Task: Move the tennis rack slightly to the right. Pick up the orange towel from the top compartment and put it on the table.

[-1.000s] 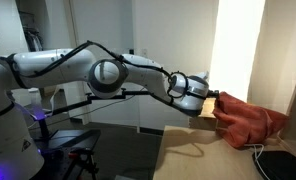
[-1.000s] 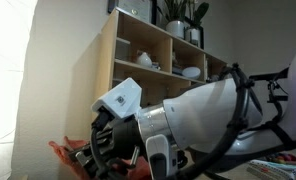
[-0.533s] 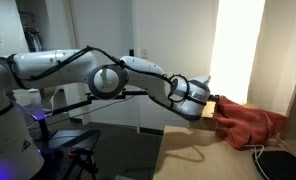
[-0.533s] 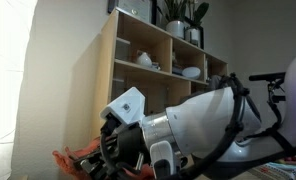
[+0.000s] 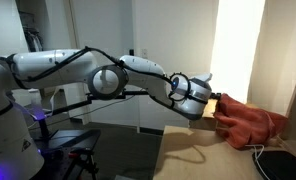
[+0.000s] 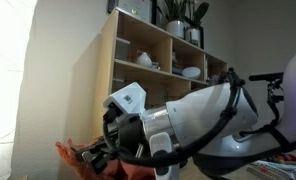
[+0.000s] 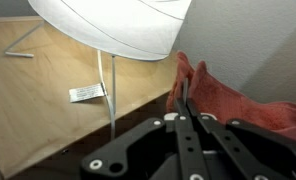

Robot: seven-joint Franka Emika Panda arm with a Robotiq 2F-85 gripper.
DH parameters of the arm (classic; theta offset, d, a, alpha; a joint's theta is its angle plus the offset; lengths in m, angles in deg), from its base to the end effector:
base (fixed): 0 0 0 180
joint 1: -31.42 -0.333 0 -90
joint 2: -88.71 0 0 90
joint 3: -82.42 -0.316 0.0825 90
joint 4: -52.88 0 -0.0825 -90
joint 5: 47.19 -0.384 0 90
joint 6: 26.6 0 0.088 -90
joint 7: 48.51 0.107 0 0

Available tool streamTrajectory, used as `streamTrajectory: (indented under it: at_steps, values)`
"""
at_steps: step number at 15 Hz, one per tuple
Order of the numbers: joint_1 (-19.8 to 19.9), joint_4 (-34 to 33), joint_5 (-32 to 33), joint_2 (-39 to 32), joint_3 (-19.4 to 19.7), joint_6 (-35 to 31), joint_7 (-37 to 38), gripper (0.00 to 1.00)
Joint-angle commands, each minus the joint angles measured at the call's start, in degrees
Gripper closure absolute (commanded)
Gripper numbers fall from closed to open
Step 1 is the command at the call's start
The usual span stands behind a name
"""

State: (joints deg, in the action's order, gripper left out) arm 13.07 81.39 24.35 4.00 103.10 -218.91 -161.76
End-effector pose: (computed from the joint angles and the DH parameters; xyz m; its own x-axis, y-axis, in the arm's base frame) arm 0.7537 0.2758 0.1790 -0.1823 -0.4741 -0.8614 -0.4636 0.8140 -0.3499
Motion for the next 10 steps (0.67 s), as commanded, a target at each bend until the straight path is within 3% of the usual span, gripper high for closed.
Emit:
streamTrajectory:
  at_steps: [1,5,10]
  values:
    - [0.32,-0.46,2.02,0.0,-0.91,0.3,1.16,0.96]
    - [0.32,-0.46,2.02,0.0,-0.92,0.29,1.16,0.99]
    - [-0.5,-9.68,2.76,0.35,0.26,-2.0,-0.91,0.99]
